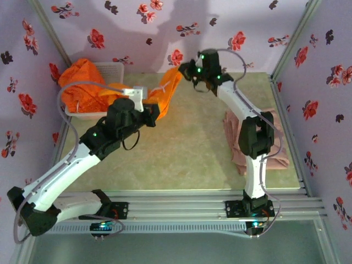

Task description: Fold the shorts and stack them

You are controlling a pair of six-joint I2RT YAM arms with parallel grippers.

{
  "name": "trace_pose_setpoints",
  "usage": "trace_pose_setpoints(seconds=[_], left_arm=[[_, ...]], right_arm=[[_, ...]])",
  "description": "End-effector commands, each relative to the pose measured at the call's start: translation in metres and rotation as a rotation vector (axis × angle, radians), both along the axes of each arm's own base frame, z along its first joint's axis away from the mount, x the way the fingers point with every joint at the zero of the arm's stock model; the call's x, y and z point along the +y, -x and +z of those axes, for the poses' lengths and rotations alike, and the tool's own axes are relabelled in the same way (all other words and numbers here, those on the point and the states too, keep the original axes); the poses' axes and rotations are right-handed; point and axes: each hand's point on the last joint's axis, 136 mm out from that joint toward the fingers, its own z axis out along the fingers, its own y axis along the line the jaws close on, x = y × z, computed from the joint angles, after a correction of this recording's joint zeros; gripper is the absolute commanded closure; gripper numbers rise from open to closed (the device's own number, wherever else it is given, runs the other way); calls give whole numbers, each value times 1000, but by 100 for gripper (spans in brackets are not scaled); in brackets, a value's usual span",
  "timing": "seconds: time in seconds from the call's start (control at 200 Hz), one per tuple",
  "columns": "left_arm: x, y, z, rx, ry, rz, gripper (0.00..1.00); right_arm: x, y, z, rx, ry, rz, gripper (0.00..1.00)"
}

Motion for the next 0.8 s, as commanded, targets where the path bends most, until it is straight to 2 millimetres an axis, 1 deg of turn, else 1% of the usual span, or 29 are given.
trace_pose_setpoints(seconds=[0.0,0.035,0.075,0.115,0.165,0.235,0.315,0.39,0.455,0.52,0.53,0.555,0.57,0.595,0.625,0.66,0.705,0.745,0.77,0.795], left_arm=[[-35,17,37,-123,-17,-55,100],[-49,23,40,-141,-13,-71,100],[-67,30,39,-153,-14,-96,100],[-82,35,34,-149,-15,-111,100],[-99,40,21,-130,-15,-127,100],[-121,45,-4,-83,-17,-144,100],[-147,52,-37,-15,-12,-165,100],[-171,62,-63,27,-27,-192,100],[-196,74,-81,61,-27,-228,99],[-226,91,-96,90,-11,-288,95],[-229,94,-96,94,-4,-299,94],[-242,100,-105,112,-5,-332,90],[-249,104,-105,122,1,-354,86],[-260,110,-113,140,-4,-387,77],[-271,116,-116,156,-6,-433,70],[-280,122,-118,170,-16,-474,61],[-283,124,-116,168,-29,-495,45],[-281,125,-107,139,-32,-506,31],[-278,124,-101,113,-36,-505,25],[-272,123,-91,81,-36,-501,21]], right_arm=[[-15,-13,23,-78,61,31,100],[-18,-17,29,-95,69,31,100],[-22,-19,33,-110,80,33,100],[-27,-22,31,-110,90,35,100],[-34,-28,23,-101,102,33,100],[-45,-33,0,-56,135,29,100],[-59,-38,-35,3,205,27,100],[-72,-40,-69,54,261,18,100],[-82,-44,-95,92,282,4,98],[-92,-48,-116,125,287,-18,97],[-93,-49,-118,130,288,-22,96],[-97,-50,-125,142,290,-28,95],[-99,-51,-129,148,293,-30,93],[-102,-52,-134,157,299,-34,90],[-105,-54,-140,169,305,-38,84],[-109,-55,-144,175,315,-39,74],[-116,-54,-149,183,340,-43,62],[-121,-53,-148,181,367,-45,49],[-124,-53,-147,177,383,-46,44],[-127,-51,-145,174,398,-46,40]])
